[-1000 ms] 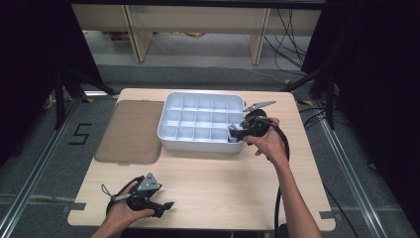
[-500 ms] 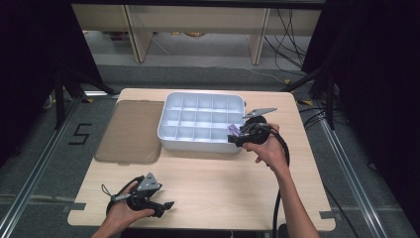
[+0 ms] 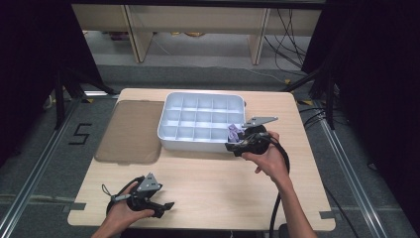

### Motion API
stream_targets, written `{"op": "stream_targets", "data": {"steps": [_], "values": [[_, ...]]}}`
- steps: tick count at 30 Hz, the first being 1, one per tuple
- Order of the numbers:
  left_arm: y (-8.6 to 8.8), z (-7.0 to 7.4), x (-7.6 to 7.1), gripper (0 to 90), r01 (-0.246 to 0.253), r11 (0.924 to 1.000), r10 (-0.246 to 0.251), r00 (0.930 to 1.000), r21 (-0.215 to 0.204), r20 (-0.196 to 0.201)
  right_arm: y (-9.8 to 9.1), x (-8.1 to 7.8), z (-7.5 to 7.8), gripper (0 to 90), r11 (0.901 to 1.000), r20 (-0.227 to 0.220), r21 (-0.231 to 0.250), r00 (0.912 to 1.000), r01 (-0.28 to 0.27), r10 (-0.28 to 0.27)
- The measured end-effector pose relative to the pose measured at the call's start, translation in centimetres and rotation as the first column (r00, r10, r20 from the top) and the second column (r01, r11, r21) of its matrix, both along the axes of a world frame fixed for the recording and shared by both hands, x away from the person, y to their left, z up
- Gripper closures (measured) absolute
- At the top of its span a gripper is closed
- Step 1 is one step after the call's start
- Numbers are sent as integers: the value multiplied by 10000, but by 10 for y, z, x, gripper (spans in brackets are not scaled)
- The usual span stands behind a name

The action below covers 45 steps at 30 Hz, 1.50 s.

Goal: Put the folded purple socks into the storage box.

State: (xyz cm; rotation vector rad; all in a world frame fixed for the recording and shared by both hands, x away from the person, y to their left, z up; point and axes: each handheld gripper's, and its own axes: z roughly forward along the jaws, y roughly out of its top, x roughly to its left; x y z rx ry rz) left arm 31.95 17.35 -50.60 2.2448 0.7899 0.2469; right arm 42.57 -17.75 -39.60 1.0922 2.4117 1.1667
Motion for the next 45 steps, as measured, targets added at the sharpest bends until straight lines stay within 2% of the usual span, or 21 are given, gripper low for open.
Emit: {"op": "stream_targets", "data": {"steps": [3, 4, 5, 6, 8, 9, 20, 22, 24, 26, 28, 30, 32, 33, 35, 37, 38, 41, 42, 43, 45], "values": [[0, 0, 0, 225, 6, 10000, -6, 10000, -41, -47, -1, -4, 0, 363, 9998, 17, -172, 9999, -100, 100], [1, 0, 0, 224, -1, 10000, 0, 10000, -41, -40, 2, -4, -4, 363, 10000, 418, 94, 9991, 31, -34], [0, 0, -1, 224, -111, 9998, 109, 9998, -136, -150, 0, -5, 0, 363, 9998, 97, -148, 9999, -136, 137], [0, -1, -1, 225, -141, 9998, 139, 9998, -149, -153, 0, -6, -1, 363, 9997, 226, -161, 9995, -207, 211], [0, 0, -1, 224, -138, 9998, 136, 9998, -148, -166, 2, -9, -1, 362, 9999, 91, -43, 9998, -153, 153], [0, 0, -1, 225, -129, 9998, 126, 9998, -144, -166, 2, -10, -2, 361, 9998, 259, -94, 9995, -172, 174], [1, 0, 0, 225, -4, 10000, 4, 10000, -74, -55, 3, -21, -16, 324, 9989, -204, 135, 9987, -459, 461], [1, 0, -1, 225, -2, 10000, 2, 10000, -76, -58, 4, -23, -18, 308, 9989, -170, 23, 9988, -458, 458], [1, 0, -1, 225, 17, 10000, -17, 10000, -54, -50, 5, -26, -20, 288, 9985, -254, 209, 9984, -499, 504], [1, 0, 0, 224, 64, 10000, -64, 10000, -50, -6, 6, -28, -23, 269, 9984, -135, 204, 9985, -521, 523], [1, 0, -1, 224, 2, 10000, -3, 10000, -65, -42, 7, -31, -23, 263, 9986, -251, 235, 9985, -483, 488], [1, 0, 0, 224, -39, 10000, 39, 10000, 12, 4, 7, -32, -25, 257, 9980, -77, 239, 9983, -583, 585], [1, 0, 0, 224, -33, 10000, 33, 10000, 5, 3, 7, -35, -24, 254, 9984, -237, 198, 9982, -538, 542], [1, 0, -1, 224, -82, 9999, 81, 9999, -112, -113, 8, -36, -25, 254, 9979, -132, 323, 9983, -568, 572], [1, 0, -1, 223, -119, 9999, 119, 9999, -70, -66, 7, -36, -26, 254, 9971, -99, 310, 9975, -698, 702], [1, 0, -2, 223, -181, 9995, 178, 9998, -252, -133, 6, -39, -28, 254, 9979, -75, 204, 9981, -618, 619], [2, 0, -1, 223, -105, 9999, 105, 9999, -15, -69, 6, -41, -30, 254, 9979, -116, 241, 9981, -604, 607], [2, 0, -1, 223, -56, 10000, 56, 10000, -7, 2, 5, -45, -33, 254, 9986, -280, 231, 9984, -482, 488], [3, 0, 0, 223, -46, 10000, 46, 10000, 55, 40, 4, -44, -35, 254, 9973, -136, 225, 9975, -694, 697], [2, 0, -1, 223, -185, 9998, 185, 9998, -35, -62, 4, -45, -36, 254, 9978, -109, 227, 9980, -621, 623], [2, 0, -1, 223, -34, 10000, 34, 10000, 0, 15, 5, -48, -39, 255, 9981, -269, 248, 9980, -569, 576]]}}
